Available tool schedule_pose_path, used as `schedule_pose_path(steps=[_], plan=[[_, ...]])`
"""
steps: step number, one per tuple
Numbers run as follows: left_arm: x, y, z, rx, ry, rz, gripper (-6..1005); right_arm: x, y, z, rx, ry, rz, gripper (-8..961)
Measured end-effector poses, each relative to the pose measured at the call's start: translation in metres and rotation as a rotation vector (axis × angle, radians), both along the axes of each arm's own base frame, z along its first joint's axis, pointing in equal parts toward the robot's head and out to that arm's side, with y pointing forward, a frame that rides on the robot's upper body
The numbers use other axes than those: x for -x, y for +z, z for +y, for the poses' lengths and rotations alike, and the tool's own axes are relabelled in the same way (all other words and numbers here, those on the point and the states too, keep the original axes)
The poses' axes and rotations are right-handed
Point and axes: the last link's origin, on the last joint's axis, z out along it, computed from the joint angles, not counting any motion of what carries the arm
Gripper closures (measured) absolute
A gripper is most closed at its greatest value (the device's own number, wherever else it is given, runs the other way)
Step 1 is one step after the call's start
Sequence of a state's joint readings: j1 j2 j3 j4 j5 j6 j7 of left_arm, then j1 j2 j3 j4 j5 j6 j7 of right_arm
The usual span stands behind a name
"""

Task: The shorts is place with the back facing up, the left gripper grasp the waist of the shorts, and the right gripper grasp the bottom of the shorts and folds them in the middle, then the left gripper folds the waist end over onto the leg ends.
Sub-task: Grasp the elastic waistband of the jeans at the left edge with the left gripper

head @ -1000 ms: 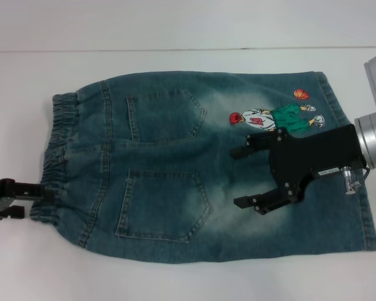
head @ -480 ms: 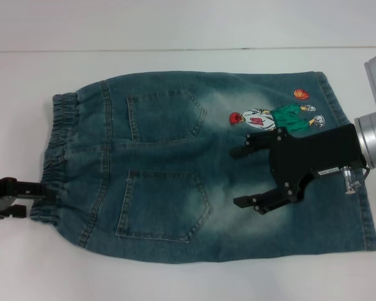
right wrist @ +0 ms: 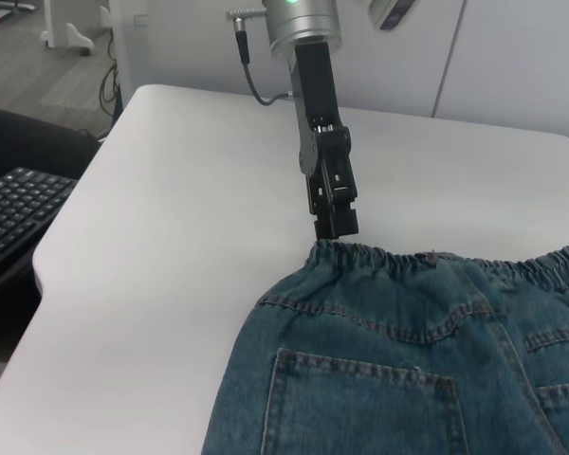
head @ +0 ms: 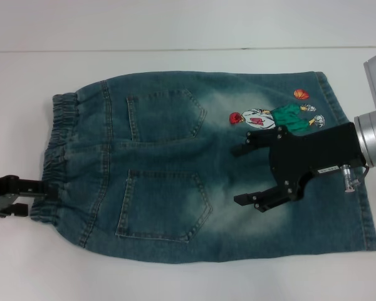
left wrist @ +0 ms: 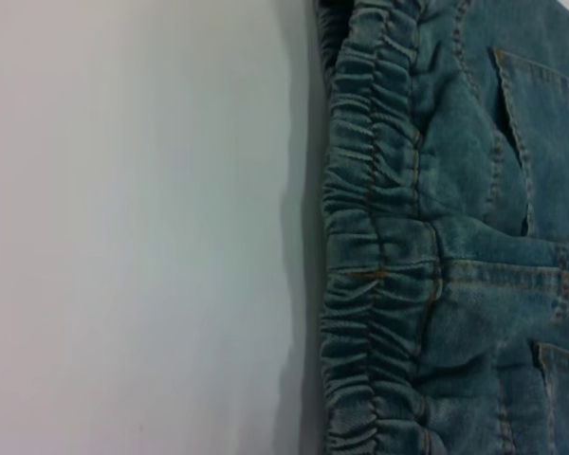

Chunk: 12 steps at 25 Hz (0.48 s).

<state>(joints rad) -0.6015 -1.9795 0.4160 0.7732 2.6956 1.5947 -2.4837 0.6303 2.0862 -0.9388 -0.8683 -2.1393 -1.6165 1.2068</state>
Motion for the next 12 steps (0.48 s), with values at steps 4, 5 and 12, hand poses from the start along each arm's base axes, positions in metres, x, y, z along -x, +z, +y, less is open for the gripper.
schedule_pose_path(steps=[4, 5, 12], plan=[[0.0004, -0.0002, 0.0001, 0.002, 0.002, 0.006, 96, -0.0003, 0.0, -0.0001, 0.0, 0.001, -0.001, 61], [0.0005, -0.0002, 0.0001, 0.002, 0.003, 0.006, 96, -0.0003, 0.0, -0.0002, 0.0, 0.001, -0.001, 61], [0.0, -0.0064, -0.0008, 0.024, 0.013, 0.008, 96, -0.0003, -0.0001, -0.0002, 0.0, 0.007, -0.002, 61]])
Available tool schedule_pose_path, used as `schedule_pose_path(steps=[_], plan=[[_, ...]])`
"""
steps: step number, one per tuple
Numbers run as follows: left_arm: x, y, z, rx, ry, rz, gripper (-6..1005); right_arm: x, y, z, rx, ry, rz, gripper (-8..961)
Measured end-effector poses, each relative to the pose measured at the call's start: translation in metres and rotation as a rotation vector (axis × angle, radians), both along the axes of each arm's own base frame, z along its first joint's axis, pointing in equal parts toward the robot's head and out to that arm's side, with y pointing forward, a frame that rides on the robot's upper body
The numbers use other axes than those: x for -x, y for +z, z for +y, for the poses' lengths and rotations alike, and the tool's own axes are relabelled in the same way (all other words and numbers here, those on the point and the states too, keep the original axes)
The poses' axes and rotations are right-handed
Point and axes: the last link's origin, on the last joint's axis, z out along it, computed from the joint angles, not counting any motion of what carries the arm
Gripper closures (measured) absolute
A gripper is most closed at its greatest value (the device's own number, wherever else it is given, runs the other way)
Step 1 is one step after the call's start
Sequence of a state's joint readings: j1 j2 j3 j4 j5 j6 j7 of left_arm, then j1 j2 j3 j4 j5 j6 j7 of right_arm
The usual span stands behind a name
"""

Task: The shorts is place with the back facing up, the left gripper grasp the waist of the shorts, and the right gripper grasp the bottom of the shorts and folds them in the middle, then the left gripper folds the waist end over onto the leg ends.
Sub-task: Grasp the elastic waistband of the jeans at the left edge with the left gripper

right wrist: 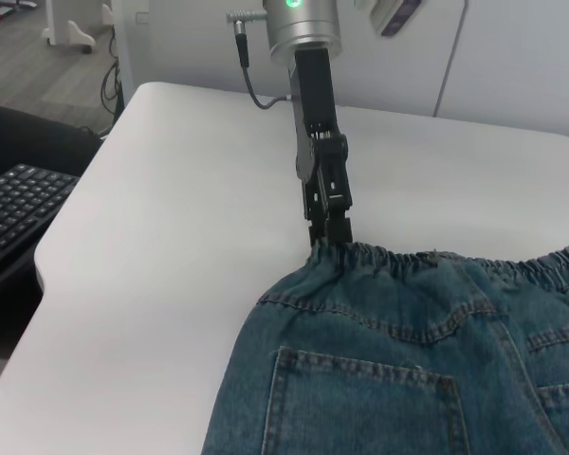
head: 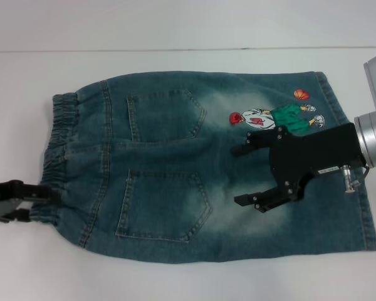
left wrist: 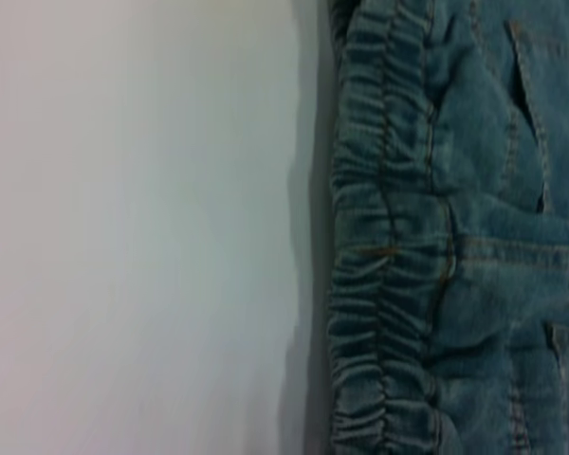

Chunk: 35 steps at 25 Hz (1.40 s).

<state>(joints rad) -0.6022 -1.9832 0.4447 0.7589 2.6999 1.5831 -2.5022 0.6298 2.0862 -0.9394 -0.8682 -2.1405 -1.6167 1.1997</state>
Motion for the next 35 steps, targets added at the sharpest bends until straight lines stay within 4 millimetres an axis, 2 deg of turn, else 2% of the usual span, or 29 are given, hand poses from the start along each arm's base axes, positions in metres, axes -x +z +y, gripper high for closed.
schedule_pose_path(steps=[14, 30, 35], plan=[[-0.016, -0.01, 0.01, 0.023, -0.038, -0.022, 97, -0.002, -0.002, 0.002, -0.014, -0.005, -0.005, 63], [-0.012, -0.009, 0.014, 0.006, -0.071, 0.019, 263, -0.004, -0.001, 0.001, -0.02, -0.013, -0.002, 64], [-0.01, -0.009, 0.013, 0.001, -0.069, 0.025, 497, -0.004, -0.001, 0.001, -0.02, -0.013, -0.001, 65]])
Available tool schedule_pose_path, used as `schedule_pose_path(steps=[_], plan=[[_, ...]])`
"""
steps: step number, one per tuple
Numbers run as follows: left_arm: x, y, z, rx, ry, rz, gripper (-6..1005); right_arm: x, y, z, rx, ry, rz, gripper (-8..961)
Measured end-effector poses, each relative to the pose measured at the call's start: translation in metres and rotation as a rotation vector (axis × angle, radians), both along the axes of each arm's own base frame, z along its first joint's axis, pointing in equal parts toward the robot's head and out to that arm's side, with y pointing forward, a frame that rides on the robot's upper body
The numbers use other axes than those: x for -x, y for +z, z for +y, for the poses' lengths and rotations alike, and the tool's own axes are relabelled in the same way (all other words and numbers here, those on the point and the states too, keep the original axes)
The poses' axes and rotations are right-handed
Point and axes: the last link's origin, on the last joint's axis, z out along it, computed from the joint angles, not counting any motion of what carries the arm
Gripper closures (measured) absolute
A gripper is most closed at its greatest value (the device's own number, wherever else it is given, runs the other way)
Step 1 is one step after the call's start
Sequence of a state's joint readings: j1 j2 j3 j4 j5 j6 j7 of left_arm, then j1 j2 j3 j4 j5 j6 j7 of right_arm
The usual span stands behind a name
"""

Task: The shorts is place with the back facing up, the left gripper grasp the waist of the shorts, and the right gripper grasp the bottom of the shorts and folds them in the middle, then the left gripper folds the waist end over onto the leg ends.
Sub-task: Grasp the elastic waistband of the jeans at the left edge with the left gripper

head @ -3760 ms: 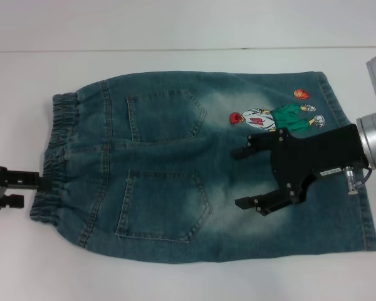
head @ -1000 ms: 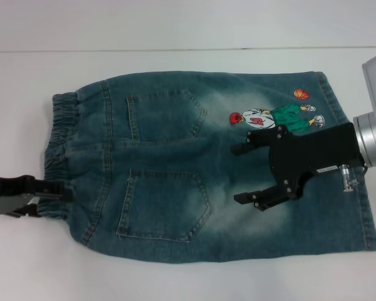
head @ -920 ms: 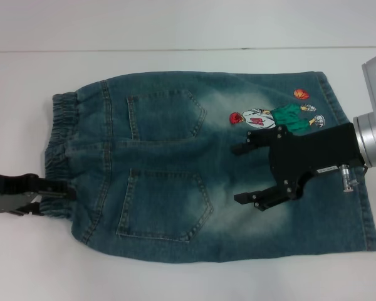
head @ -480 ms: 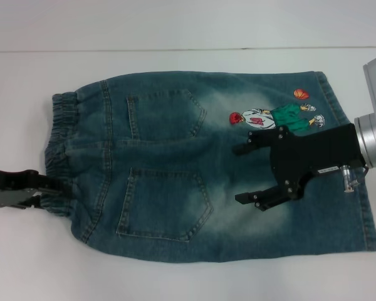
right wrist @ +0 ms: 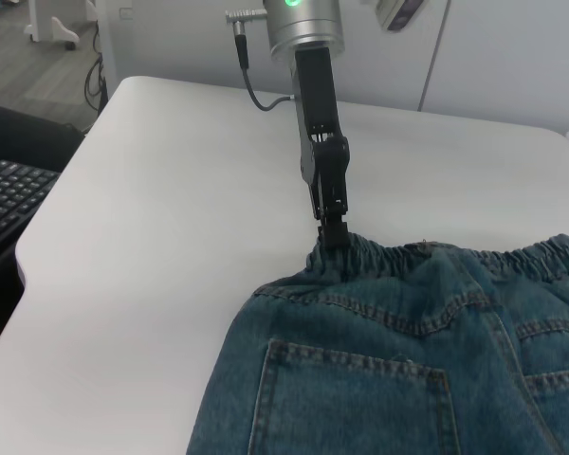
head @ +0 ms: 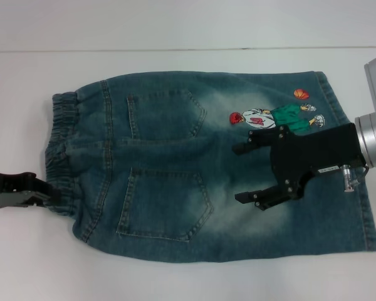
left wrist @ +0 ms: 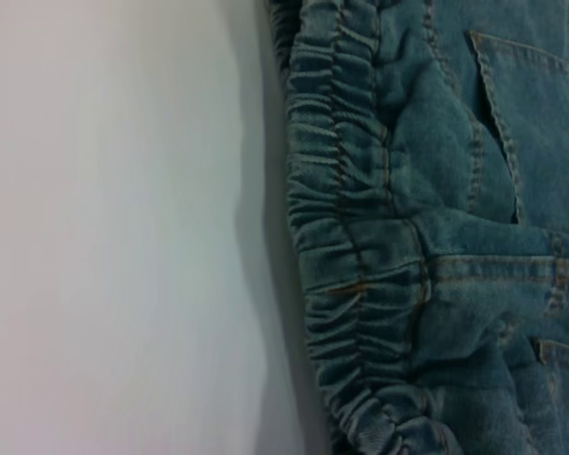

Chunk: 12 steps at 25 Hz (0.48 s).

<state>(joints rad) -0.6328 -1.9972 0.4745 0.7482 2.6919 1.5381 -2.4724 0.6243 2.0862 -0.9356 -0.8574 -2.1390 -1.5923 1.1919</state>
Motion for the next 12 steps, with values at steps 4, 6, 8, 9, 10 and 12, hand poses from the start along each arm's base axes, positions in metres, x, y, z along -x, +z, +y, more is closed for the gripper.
schedule_pose_path(steps=[4, 6, 8, 9, 10, 12], plan=[[0.0, 0.0, 0.0, -0.001, -0.001, 0.001, 657, 0.001, 0.001, -0.001, 0.005, 0.002, 0.008, 65], [0.0, 0.0, 0.0, 0.001, -0.003, -0.001, 737, 0.002, 0.003, 0.0, 0.005, -0.006, 0.01, 65], [0.0, 0.0, 0.0, 0.001, -0.006, -0.002, 866, 0.002, 0.008, 0.003, 0.004, -0.041, 0.017, 65], [0.0, 0.0, 0.0, 0.0, -0.007, -0.003, 931, 0.004, 0.011, 0.004, 0.002, -0.07, 0.025, 65], [-0.001, 0.001, 0.0, -0.002, -0.007, -0.004, 934, 0.007, 0.016, 0.007, 0.0, -0.113, 0.035, 66], [-0.001, 0.002, 0.001, -0.005, -0.01, -0.006, 940, 0.014, 0.03, 0.012, 0.001, -0.213, 0.05, 66]])
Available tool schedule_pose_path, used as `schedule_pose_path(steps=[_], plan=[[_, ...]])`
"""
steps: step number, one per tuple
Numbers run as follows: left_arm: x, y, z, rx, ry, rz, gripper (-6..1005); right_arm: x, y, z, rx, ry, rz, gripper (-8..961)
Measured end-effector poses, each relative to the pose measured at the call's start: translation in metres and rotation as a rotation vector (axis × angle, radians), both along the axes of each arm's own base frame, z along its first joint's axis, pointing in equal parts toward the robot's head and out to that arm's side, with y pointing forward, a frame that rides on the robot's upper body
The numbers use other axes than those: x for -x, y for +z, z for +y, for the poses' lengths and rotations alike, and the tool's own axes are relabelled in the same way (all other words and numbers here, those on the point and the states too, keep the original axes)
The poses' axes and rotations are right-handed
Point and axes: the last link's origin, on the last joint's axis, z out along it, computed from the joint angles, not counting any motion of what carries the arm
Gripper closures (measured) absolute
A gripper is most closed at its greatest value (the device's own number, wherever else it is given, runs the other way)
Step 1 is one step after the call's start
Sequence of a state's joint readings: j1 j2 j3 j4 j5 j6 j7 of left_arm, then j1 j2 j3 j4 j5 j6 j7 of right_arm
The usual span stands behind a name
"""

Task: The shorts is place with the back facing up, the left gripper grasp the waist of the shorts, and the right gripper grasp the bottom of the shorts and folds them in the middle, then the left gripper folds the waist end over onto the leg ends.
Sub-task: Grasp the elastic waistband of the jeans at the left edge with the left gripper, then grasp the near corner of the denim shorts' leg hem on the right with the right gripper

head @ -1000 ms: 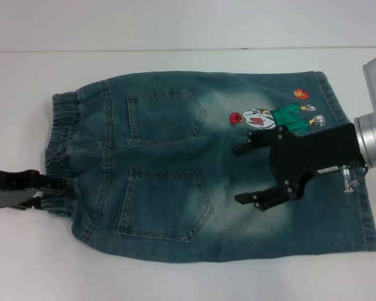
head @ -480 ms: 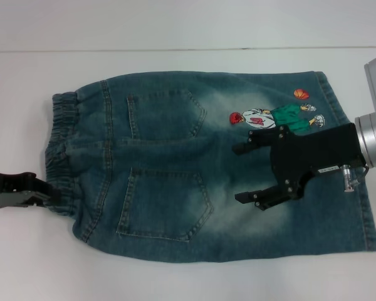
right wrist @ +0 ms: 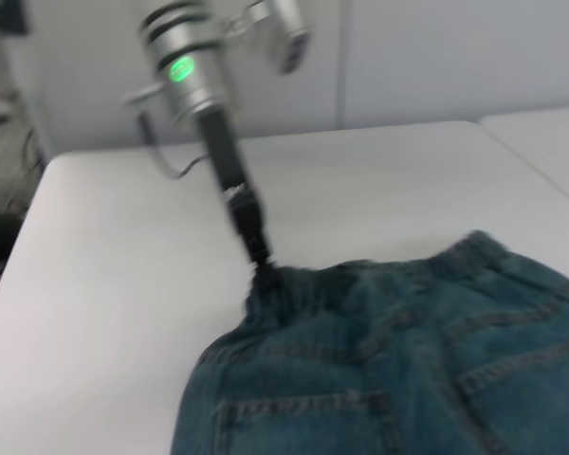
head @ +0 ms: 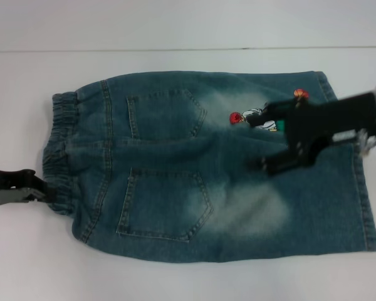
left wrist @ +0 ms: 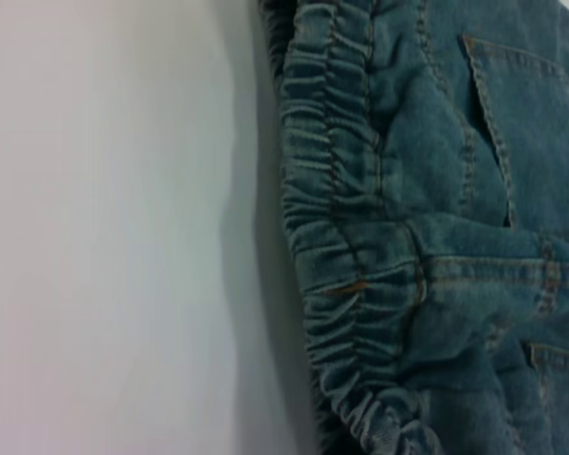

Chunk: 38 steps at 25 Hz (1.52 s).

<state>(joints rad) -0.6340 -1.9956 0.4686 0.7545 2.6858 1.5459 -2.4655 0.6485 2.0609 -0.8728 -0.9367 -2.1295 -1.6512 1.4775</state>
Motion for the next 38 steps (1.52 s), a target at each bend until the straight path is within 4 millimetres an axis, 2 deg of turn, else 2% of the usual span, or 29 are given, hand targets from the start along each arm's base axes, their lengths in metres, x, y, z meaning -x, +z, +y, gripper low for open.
schedule_pose_path(steps=[3, 8, 13, 20, 31, 38], plan=[[-0.001, 0.003, 0.003, -0.006, -0.006, 0.005, 946, 0.008, 0.018, 0.001, 0.01, -0.089, -0.015, 66], [-0.003, 0.011, 0.009, -0.03, -0.016, 0.019, 946, 0.015, 0.044, -0.012, 0.136, -0.21, -0.013, 66], [-0.007, 0.013, 0.014, -0.037, -0.031, 0.023, 946, 0.001, 0.061, -0.017, 0.141, -0.294, -0.108, 67], [-0.015, 0.014, 0.021, -0.043, -0.046, 0.024, 946, -0.025, 0.065, -0.021, 0.142, -0.44, -0.298, 68], [-0.023, 0.011, 0.031, -0.047, -0.066, 0.029, 946, -0.046, 0.07, -0.028, 0.166, -0.823, -0.191, 71], [-0.026, 0.012, 0.033, -0.045, -0.075, 0.029, 946, -0.074, 0.07, -0.04, 0.234, -0.977, -0.233, 70]])
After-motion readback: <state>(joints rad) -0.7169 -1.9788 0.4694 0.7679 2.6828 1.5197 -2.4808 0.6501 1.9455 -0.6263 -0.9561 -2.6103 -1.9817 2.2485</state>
